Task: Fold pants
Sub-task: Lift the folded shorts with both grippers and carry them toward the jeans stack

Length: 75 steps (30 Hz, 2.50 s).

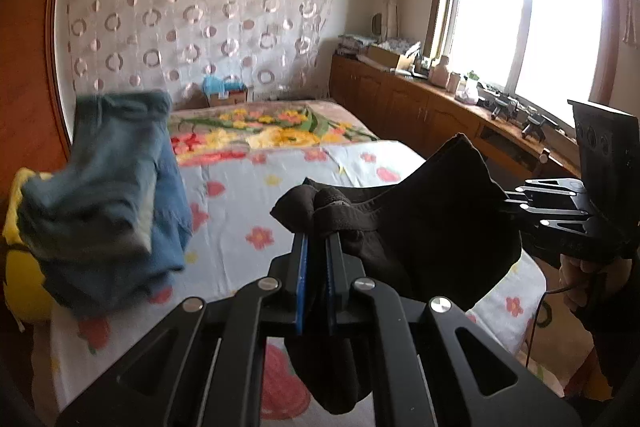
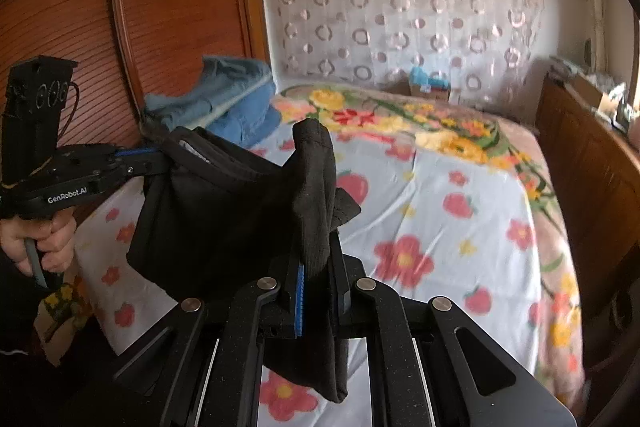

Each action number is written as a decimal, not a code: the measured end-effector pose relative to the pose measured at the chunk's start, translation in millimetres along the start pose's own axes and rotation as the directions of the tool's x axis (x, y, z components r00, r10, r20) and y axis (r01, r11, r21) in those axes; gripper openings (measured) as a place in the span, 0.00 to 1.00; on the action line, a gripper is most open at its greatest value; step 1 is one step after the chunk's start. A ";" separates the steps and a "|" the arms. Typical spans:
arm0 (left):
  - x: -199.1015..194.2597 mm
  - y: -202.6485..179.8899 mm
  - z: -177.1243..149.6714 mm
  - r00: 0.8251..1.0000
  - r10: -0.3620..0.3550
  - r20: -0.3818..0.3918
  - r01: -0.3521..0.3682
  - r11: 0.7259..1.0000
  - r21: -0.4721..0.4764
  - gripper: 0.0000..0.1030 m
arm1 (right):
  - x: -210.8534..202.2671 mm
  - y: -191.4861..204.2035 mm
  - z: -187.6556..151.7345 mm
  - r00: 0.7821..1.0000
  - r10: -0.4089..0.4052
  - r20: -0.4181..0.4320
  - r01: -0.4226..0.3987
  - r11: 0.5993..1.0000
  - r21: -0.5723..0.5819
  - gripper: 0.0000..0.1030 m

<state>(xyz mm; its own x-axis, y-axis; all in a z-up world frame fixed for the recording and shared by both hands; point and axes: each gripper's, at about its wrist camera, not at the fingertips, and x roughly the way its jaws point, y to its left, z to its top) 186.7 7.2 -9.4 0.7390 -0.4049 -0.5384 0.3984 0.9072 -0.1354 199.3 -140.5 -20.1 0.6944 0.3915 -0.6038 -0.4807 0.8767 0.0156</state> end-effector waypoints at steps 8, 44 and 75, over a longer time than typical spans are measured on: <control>-16.0 8.0 27.1 0.998 0.033 0.056 -0.034 0.999 0.017 0.04 | -9.6 7.1 36.0 0.998 -0.019 0.062 0.024 0.997 -0.070 0.06; -19.1 149.6 63.5 0.946 0.299 0.127 -0.284 0.951 -0.125 0.04 | 148.2 54.9 212.5 0.971 0.149 0.188 -0.083 0.943 -0.322 0.06; -16.6 185.8 10.6 0.902 0.429 0.043 -0.400 0.870 -0.288 0.09 | 255.2 107.9 255.7 0.944 0.321 0.071 -0.285 0.908 -0.306 0.49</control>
<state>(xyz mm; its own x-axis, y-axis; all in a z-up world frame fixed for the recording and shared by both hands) 254.2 181.3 -16.8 0.8612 0.0193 -0.5080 -0.1058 0.9842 -0.1420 461.6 125.5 31.3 0.5399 0.6709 -0.5084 -0.7987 0.5990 -0.0577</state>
